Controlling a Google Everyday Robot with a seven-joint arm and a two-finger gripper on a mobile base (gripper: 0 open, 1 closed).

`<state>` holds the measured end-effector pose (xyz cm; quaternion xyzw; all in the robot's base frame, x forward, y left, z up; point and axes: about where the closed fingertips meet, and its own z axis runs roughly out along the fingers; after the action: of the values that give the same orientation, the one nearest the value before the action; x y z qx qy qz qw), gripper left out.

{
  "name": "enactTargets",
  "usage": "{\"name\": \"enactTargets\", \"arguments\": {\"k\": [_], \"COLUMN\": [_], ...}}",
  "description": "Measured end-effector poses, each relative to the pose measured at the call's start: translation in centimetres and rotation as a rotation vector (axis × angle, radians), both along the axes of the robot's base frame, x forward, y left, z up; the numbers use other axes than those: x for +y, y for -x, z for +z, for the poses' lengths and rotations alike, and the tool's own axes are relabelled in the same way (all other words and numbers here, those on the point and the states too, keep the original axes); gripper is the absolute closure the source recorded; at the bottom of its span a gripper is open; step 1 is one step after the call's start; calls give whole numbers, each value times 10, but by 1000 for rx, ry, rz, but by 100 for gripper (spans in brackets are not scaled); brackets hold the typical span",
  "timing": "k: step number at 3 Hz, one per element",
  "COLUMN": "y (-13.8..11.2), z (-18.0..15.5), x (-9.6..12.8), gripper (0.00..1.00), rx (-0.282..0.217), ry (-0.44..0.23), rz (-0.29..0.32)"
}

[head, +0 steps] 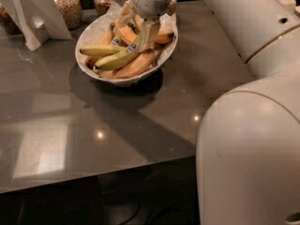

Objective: Pick banana from white bowl

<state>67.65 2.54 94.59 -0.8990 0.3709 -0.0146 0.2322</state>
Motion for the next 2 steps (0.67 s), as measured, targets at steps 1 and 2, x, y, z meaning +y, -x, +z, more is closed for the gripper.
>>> {"name": "enactTargets", "arguments": {"k": [1,2], "y": [2,5], "z": [-3,-7], "x": [0,1], "gripper": [41,60], "rx": [9,22], "ry": [11,22], "rz": [6,19]}}
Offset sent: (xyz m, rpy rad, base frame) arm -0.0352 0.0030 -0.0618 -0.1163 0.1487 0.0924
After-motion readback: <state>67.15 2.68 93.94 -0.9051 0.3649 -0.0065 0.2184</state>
